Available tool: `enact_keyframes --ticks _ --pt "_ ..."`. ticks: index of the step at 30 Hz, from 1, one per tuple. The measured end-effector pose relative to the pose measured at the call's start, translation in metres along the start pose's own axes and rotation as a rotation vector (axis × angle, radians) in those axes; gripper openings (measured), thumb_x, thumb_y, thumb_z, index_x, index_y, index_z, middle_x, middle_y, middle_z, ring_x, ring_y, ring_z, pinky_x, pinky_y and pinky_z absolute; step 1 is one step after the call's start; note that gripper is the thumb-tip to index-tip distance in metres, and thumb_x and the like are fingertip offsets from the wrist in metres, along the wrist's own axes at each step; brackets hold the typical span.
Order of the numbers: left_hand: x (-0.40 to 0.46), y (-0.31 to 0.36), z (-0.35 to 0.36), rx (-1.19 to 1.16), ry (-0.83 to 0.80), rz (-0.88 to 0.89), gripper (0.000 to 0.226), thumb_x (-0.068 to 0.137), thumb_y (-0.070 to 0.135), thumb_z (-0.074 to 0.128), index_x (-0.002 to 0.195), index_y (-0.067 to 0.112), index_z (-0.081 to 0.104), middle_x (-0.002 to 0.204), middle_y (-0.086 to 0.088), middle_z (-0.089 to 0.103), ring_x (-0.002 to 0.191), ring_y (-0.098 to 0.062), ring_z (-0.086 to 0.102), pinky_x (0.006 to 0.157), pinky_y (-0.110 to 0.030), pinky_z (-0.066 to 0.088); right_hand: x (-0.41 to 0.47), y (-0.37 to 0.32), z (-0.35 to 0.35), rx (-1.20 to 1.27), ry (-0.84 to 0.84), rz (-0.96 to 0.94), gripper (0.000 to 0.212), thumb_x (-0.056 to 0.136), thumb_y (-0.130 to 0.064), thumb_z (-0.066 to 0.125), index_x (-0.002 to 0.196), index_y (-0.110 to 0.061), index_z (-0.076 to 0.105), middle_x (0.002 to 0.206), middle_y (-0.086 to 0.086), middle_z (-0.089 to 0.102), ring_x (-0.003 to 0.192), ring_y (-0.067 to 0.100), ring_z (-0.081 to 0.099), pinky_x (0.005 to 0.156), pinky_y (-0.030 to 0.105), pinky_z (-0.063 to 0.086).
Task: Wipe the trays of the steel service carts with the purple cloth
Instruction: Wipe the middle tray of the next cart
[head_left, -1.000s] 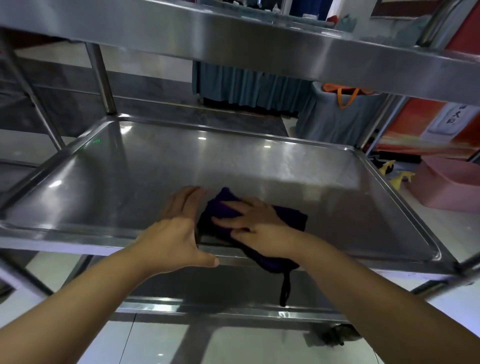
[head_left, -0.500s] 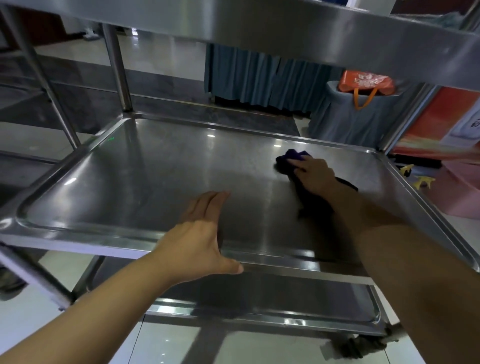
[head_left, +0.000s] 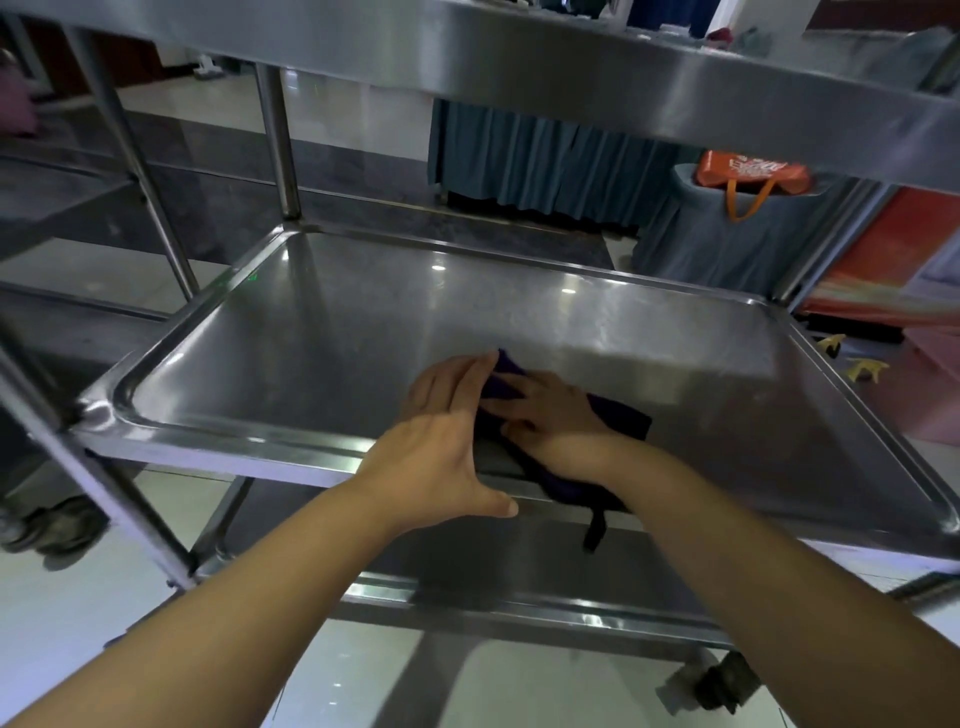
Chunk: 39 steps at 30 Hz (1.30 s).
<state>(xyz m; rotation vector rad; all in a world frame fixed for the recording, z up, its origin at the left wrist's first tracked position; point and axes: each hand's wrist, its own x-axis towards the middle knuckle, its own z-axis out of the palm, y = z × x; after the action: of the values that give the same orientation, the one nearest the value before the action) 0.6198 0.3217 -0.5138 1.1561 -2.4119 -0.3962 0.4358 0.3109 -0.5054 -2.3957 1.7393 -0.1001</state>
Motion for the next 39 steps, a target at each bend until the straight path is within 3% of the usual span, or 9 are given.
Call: enact_keyframes --ticks 6,10,14,18,22,24,32,35,39 --pt "-0.01 -0.007 -0.022 0.152 -0.085 0.006 0.131 0.058 0.066 0.075 0.151 0.02 -0.005 0.155 0.001 0.013 0.141 -0.019 0.01 0.116 -0.03 0.001 -0.019 -0.021 0.0 0.096 -0.038 -0.11 0.043 0.102 -0.025 0.043 0.142 -0.039 0.039 0.159 -0.009 0.018 0.144 0.02 0.012 0.112 0.027 0.007" --pt "-0.034 -0.074 -0.062 0.3 -0.179 -0.08 0.136 0.048 0.085 0.055 0.151 0.018 -0.004 0.157 -0.006 0.011 0.144 -0.023 0.012 0.118 -0.034 -0.002 -0.01 -0.011 -0.006 0.085 -0.043 -0.068 0.044 0.104 -0.024 0.039 0.143 -0.043 0.032 0.158 -0.012 0.017 0.144 0.016 0.013 0.112 0.023 0.005" --pt "-0.057 -0.123 -0.086 0.382 -0.148 -0.124 0.136 0.044 0.092 0.041 0.151 0.012 0.015 0.151 -0.009 0.03 0.139 -0.025 0.027 0.117 -0.034 0.004 0.02 0.02 -0.011 0.049 0.01 0.07 0.043 0.104 -0.024 0.039 0.144 -0.04 0.036 0.158 -0.007 0.023 0.141 0.021 0.021 0.114 0.032 0.013" --pt "-0.062 -0.132 -0.084 0.384 -0.11 -0.151 0.132 0.049 0.094 0.034 0.151 0.012 0.016 0.148 -0.01 0.035 0.136 -0.029 0.033 0.115 -0.034 0.012 0.061 0.065 -0.016 0.004 0.116 0.227 0.044 0.101 -0.022 0.045 0.143 -0.034 0.041 0.155 0.001 0.032 0.138 0.032 0.033 0.112 0.043 0.028" --pt "-0.063 -0.139 -0.078 0.51 -0.005 -0.098 0.12 0.059 0.091 0.035 0.141 0.003 0.04 0.129 -0.014 0.057 0.114 -0.033 0.058 0.103 -0.041 0.037 0.09 0.084 -0.027 -0.045 0.183 0.488 0.043 0.104 -0.03 0.036 0.146 -0.035 0.037 0.155 0.003 0.032 0.136 0.034 0.034 0.108 0.043 0.031" --pt "-0.063 -0.141 -0.075 0.523 0.025 -0.102 0.117 0.06 0.09 0.036 0.135 0.001 0.047 0.124 -0.014 0.061 0.107 -0.033 0.062 0.098 -0.044 0.041 0.098 0.073 -0.027 -0.097 0.167 0.525 0.043 0.104 -0.031 0.033 0.147 -0.036 0.034 0.156 0.002 0.029 0.135 0.035 0.034 0.107 0.044 0.031" --pt "-0.063 -0.142 -0.075 0.52 0.042 -0.093 0.122 0.058 0.091 0.037 0.142 0.002 0.036 0.135 -0.011 0.051 0.122 -0.029 0.05 0.108 -0.044 0.033 0.082 -0.046 0.002 -0.095 0.011 0.053 0.049 0.104 -0.028 0.037 0.15 -0.036 0.022 0.161 -0.002 0.015 0.144 0.027 0.017 0.114 0.035 0.015" --pt "-0.065 -0.142 -0.075 0.523 0.081 -0.094 0.122 0.056 0.09 0.039 0.14 0.002 0.038 0.133 -0.01 0.053 0.12 -0.027 0.052 0.106 -0.041 0.031 0.06 -0.096 0.009 -0.047 -0.109 -0.08 0.048 0.104 -0.03 0.035 0.147 -0.045 0.02 0.161 -0.01 0.007 0.146 0.019 0.005 0.117 0.034 0.006" --pt "-0.073 -0.145 -0.084 0.442 0.064 -0.068 0.115 0.057 0.086 0.04 0.142 0.008 0.037 0.133 -0.008 0.053 0.118 -0.029 0.054 0.107 -0.032 0.026 0.048 -0.121 0.009 0.055 -0.134 -0.147 0.045 0.104 -0.028 0.037 0.139 -0.054 0.023 0.159 -0.017 0.011 0.146 0.014 0.003 0.118 0.032 0.0"
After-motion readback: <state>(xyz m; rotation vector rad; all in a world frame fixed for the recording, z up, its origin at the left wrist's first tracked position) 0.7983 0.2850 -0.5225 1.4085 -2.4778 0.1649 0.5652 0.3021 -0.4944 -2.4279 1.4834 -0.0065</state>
